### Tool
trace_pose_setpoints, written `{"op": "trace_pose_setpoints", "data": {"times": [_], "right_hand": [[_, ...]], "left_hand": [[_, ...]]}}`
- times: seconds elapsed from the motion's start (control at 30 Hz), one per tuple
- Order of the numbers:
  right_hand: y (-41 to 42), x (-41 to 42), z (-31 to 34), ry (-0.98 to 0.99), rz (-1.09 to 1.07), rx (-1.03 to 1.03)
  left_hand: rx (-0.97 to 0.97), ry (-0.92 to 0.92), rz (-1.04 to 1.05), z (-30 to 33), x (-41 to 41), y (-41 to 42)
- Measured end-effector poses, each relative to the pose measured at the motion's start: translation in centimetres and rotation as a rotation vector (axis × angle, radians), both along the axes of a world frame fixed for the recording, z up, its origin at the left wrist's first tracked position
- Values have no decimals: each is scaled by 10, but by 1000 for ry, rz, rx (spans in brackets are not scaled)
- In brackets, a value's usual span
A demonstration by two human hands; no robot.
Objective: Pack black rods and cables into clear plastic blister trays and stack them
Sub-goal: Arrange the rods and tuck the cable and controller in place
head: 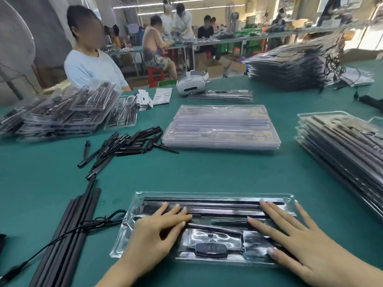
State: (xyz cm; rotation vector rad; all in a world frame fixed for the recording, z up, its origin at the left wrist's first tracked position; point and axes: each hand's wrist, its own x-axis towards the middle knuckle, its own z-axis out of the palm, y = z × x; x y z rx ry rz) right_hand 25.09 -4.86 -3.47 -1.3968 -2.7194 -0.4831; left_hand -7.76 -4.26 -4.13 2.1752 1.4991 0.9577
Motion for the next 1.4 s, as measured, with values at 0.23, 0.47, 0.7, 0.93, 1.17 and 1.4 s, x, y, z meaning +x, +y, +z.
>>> {"op": "trace_pose_setpoints", "data": {"times": [0.23,0.47,0.7,0.93,1.17,1.4], "right_hand": [[2,0,-1,10,2,-7],[8,-4,-10,63,32,43],[9,-7,-4,42,-6,27],[2,-3,12,16,-92,-418],[12,10,6,392,15,-685],[4,54,20,1140,-751,-527]], "left_hand": [[45,56,245,6,-22,-2],[-147,345,110,17,-37,-12],[-20,537,45,19,-25,-15],[132,592,-258,44,56,19],[-10,628,-470,5,105,43],[-32,670,-499,1,106,47]]}}
